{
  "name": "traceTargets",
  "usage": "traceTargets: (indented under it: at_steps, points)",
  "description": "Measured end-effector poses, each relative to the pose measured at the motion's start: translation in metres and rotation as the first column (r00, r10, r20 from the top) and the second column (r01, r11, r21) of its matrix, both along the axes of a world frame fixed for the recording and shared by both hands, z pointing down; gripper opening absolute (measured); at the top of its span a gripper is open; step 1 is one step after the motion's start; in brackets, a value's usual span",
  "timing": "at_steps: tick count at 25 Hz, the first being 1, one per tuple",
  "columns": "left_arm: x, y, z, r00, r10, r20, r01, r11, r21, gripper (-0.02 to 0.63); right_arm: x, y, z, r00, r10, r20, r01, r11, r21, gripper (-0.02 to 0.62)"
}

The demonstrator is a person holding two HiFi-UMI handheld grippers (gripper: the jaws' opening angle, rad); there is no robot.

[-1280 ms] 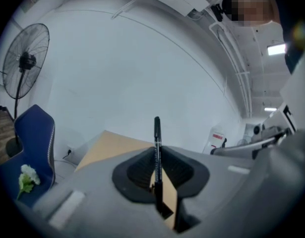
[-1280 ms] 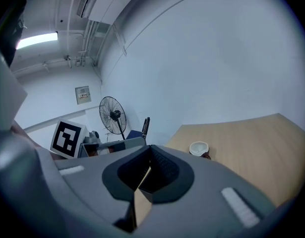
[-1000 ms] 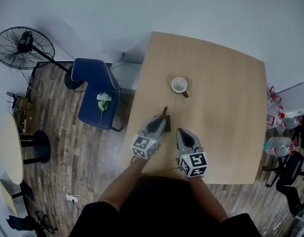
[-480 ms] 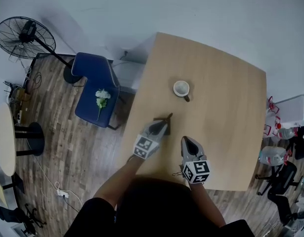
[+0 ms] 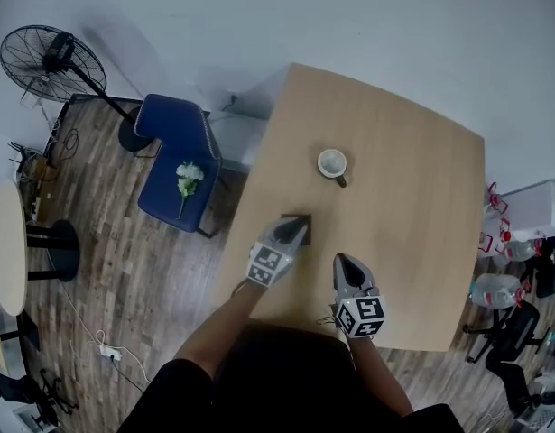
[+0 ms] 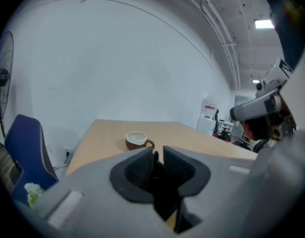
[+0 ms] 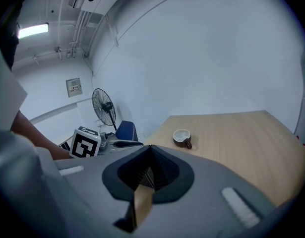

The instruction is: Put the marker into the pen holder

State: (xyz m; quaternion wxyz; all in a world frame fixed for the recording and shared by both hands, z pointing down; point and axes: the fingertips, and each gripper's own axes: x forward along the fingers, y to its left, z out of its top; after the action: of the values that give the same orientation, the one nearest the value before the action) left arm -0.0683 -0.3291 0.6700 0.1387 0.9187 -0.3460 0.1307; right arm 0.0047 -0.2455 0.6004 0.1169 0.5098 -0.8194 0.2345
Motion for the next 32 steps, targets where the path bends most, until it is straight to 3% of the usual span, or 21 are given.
traceTargets:
  at_steps: [8,12,15,20,23,29,32]
  points:
    - [-0.004,0.002,-0.001,0.999,-0.047,-0.026,0.045,0.995,-0.091,0.083,0.002,0.011,-0.022,1.0,0.005,0.013,-0.005,0.999,0.038,0.0]
    - [-0.013,0.013,-0.033,0.996,-0.077,-0.053,0.073,0.995,-0.07,0.084,0.015,0.012,-0.039,0.998,0.066,0.002,-0.066,0.996,0.058,0.0]
    - [-0.032,0.046,-0.083,0.988,-0.106,-0.116,0.098,0.993,-0.072,0.081,0.02,0.018,-0.058,0.992,0.127,0.017,-0.128,0.989,0.078,0.0]
    - [-0.073,0.087,-0.144,0.974,-0.176,-0.142,0.177,0.984,-0.003,0.005,0.003,0.026,-0.09,0.995,0.103,0.01,-0.103,0.978,0.182,0.0]
    - [-0.093,0.106,-0.171,0.969,-0.188,-0.161,0.198,0.979,0.044,0.005,-0.005,0.042,-0.113,0.993,0.119,0.008,-0.118,0.966,0.228,0.0]
    - [-0.152,0.125,-0.218,0.973,-0.149,-0.174,0.177,0.972,0.156,0.003,-0.04,0.071,-0.122,0.975,0.2,-0.092,-0.179,0.963,0.201,0.001]
    - [-0.192,0.129,-0.234,0.978,-0.131,-0.162,0.158,0.972,0.172,0.003,-0.076,0.086,-0.131,0.975,0.206,-0.086,-0.189,0.967,0.172,0.0]
